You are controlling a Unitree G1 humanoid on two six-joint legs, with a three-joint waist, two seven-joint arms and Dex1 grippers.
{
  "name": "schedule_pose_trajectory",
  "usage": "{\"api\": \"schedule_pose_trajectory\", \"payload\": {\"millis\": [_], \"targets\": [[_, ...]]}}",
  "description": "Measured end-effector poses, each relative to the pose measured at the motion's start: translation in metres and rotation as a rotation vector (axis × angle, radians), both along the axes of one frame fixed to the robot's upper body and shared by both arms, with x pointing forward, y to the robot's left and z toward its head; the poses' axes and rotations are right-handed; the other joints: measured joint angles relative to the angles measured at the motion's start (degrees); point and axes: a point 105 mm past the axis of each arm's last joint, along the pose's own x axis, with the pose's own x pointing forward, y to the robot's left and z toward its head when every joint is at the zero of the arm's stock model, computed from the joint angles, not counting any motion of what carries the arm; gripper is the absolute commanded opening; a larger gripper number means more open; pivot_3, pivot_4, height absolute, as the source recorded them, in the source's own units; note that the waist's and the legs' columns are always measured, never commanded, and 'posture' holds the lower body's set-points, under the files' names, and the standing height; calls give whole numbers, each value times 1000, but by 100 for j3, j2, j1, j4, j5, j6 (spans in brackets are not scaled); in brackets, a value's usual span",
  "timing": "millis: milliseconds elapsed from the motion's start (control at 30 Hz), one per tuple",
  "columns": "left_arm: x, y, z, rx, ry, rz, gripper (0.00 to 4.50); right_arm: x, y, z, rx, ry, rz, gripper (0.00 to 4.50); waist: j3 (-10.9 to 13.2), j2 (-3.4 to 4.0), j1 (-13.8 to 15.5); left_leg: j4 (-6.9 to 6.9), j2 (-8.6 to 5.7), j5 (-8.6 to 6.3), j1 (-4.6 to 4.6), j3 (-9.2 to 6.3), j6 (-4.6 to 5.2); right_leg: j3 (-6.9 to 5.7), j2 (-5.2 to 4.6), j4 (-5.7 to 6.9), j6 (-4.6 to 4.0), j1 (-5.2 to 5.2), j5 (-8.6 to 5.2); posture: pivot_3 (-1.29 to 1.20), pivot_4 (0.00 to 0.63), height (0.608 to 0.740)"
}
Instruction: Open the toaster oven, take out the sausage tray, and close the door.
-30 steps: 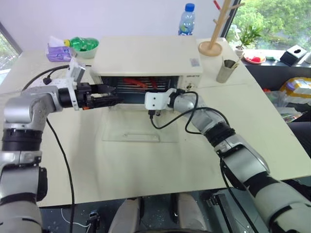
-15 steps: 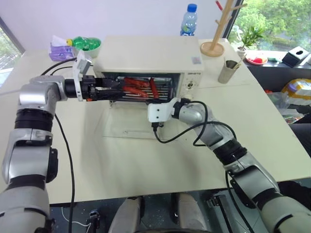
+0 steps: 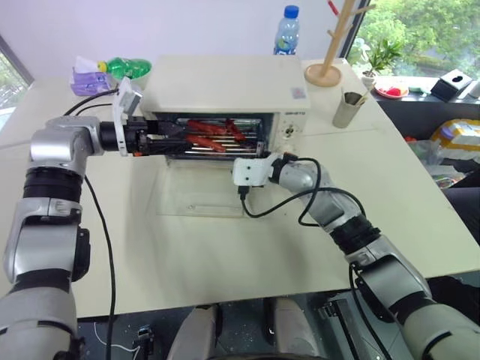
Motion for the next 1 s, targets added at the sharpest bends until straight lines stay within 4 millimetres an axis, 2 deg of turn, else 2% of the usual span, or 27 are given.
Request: {"api": "schedule_pose_trajectory", "payload": {"millis": [400, 767, 1000], "targets": [[0, 0, 0, 0, -1, 2, 4500, -4, 12, -2, -4, -4, 32, 4025, 0, 0, -1, 0, 0, 0, 0, 1, 0, 1, 1, 1, 0, -1, 0, 0, 150, 739], [0, 0, 2, -9, 2, 7, 4500, 19, 14, 5, -117, -141, -44, 4025, 0, 0, -3, 0, 1, 0, 0, 3, 0, 5, 3, 2, -2, -4, 1, 0, 150, 739], [-1, 1, 4, -18, -8, 8, 4500, 23, 12, 6, -155, -162, -73, 4025, 0, 0, -1, 1, 1, 0, 0, 3, 0, 5, 3, 2, -2, -4, 1, 0, 150, 739]]}}
